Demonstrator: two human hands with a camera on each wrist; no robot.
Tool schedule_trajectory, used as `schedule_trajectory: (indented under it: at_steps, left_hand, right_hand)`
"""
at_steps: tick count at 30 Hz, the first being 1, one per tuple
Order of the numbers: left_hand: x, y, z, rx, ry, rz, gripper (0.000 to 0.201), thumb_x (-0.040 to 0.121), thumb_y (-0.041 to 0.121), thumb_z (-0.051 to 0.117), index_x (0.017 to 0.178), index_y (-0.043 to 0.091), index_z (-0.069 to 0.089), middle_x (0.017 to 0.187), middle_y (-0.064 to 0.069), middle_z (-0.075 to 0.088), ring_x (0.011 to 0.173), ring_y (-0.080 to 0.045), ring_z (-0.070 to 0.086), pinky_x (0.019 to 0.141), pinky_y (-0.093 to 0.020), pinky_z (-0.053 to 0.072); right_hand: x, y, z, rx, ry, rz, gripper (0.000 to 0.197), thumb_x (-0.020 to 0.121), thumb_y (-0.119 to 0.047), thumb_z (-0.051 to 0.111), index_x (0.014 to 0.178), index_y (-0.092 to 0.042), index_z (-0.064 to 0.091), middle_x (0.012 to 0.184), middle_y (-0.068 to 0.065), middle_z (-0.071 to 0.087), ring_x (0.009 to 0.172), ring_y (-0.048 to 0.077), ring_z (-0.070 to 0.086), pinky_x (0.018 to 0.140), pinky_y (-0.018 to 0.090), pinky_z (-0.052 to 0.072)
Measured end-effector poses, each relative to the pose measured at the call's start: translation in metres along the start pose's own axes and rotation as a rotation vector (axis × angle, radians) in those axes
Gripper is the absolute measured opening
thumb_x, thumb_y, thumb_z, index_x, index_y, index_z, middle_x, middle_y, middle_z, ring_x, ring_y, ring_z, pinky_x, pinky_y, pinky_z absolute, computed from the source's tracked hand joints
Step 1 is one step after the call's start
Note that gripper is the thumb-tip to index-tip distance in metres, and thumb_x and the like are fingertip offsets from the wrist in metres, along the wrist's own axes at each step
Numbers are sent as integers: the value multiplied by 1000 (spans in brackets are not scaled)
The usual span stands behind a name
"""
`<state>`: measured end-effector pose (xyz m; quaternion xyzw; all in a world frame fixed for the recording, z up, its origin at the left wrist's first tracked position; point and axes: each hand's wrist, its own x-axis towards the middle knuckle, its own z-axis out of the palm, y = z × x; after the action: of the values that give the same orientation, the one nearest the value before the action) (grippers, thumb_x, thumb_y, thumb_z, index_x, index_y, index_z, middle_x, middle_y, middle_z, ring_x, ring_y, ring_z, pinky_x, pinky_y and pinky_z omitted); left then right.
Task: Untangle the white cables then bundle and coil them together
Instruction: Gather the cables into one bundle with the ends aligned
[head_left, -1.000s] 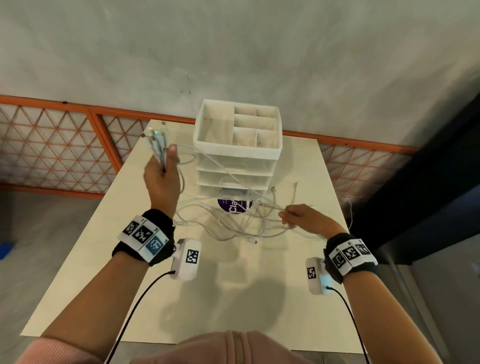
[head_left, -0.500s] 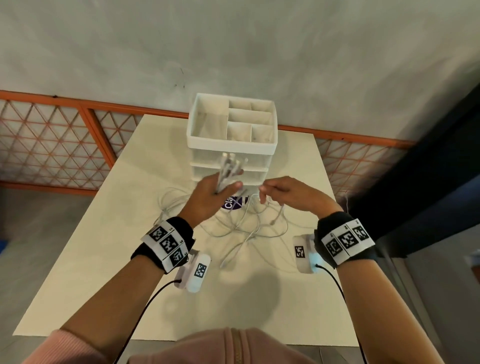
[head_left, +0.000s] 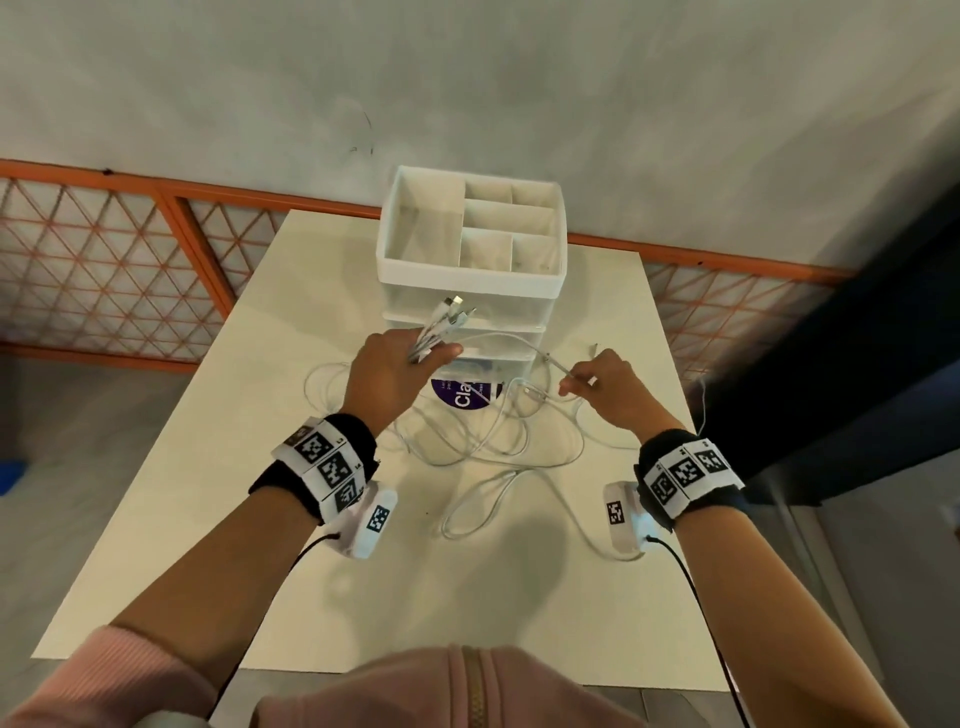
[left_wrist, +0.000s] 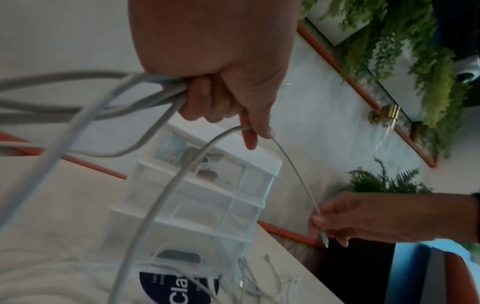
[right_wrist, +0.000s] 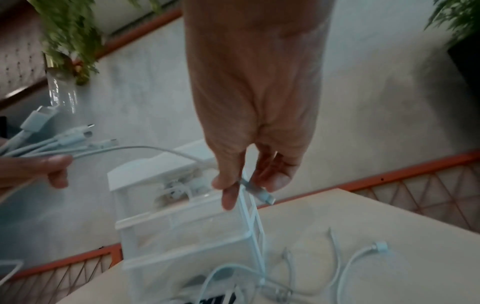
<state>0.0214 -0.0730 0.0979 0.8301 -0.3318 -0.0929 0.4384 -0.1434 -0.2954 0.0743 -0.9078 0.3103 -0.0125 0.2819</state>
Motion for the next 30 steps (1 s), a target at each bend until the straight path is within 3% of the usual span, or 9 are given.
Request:
schedule_trajectory:
  at_steps: [3, 7, 10, 13, 15, 18, 24, 28, 30]
  left_hand:
    - [1, 7, 14, -37, -49, 14, 28, 75, 46, 73, 84, 20, 70, 50, 15, 49, 43, 5, 49, 47, -9, 30]
    - [5, 11, 27, -170, -19, 28, 28, 77, 39, 74, 82, 13, 64, 50, 10, 40, 40, -2, 37, 45, -11, 29]
    - [6, 8, 28, -190, -24, 16, 29, 81, 37, 71, 71, 15, 55, 51, 5, 40, 42, -3, 36, 46, -12, 31]
    - [7, 4, 28, -203, -5, 17, 34, 83, 37, 68, 63, 21, 47, 53, 7, 41, 46, -2, 39, 51, -11, 34]
    - [7, 2, 27, -206, 8, 36, 36, 84, 37, 67, 60, 26, 43, 54, 7, 41, 49, -2, 39, 53, -12, 34]
    - [7, -2, 25, -189, -1, 44, 37, 85, 38, 65, 60, 25, 41, 55, 7, 41, 51, -2, 40, 54, -11, 34]
    - [1, -8, 24, -218, -51, 49, 41, 88, 34, 64, 58, 26, 37, 51, 10, 37, 48, -3, 38, 52, -13, 31]
    - [-1, -5, 22, -223, -84, 66, 43, 89, 32, 62, 58, 25, 32, 47, 12, 37, 47, -2, 36, 52, -12, 31]
    - [-1, 0, 22, -215, -92, 85, 43, 90, 32, 62, 60, 23, 32, 53, 10, 34, 48, -4, 35, 53, -13, 32]
  right_hand:
    - [7, 1, 12, 172, 163, 102, 19, 90, -8, 60, 104, 2, 68, 87, 6, 52, 70, 25, 57, 65, 19, 51]
    - [12, 5, 26, 239, 215, 291, 49, 81, 14, 51, 127, 2, 42, 130, 24, 38, 92, 28, 47, 76, 16, 36]
    - [13, 8, 42, 194, 121, 201, 28, 81, 4, 60, 107, -4, 55, 117, 22, 52, 88, 22, 48, 68, 17, 44]
    - [8, -3, 62, 168, -244, 111, 8, 82, -2, 63, 82, -10, 66, 82, 10, 66, 69, 17, 57, 52, 8, 42]
    - [5, -8, 78, 84, -407, 50, 13, 79, 2, 63, 84, -4, 73, 83, 7, 71, 75, 15, 61, 61, 8, 43]
    - [1, -9, 95, 71, -429, -10, 17, 75, 8, 66, 88, 1, 75, 95, 14, 73, 88, 22, 67, 73, 12, 45]
    - [-3, -1, 114, -38, -458, -55, 12, 72, -1, 76, 82, 3, 72, 64, -10, 53, 73, 17, 57, 73, 31, 47]
    - [0, -12, 93, -167, -550, -77, 15, 85, -11, 65, 96, 0, 67, 93, 10, 67, 92, 26, 61, 77, 28, 44]
    - [4, -24, 70, -220, -604, -34, 9, 83, -10, 64, 91, -7, 67, 79, 3, 66, 76, 20, 63, 65, 23, 44]
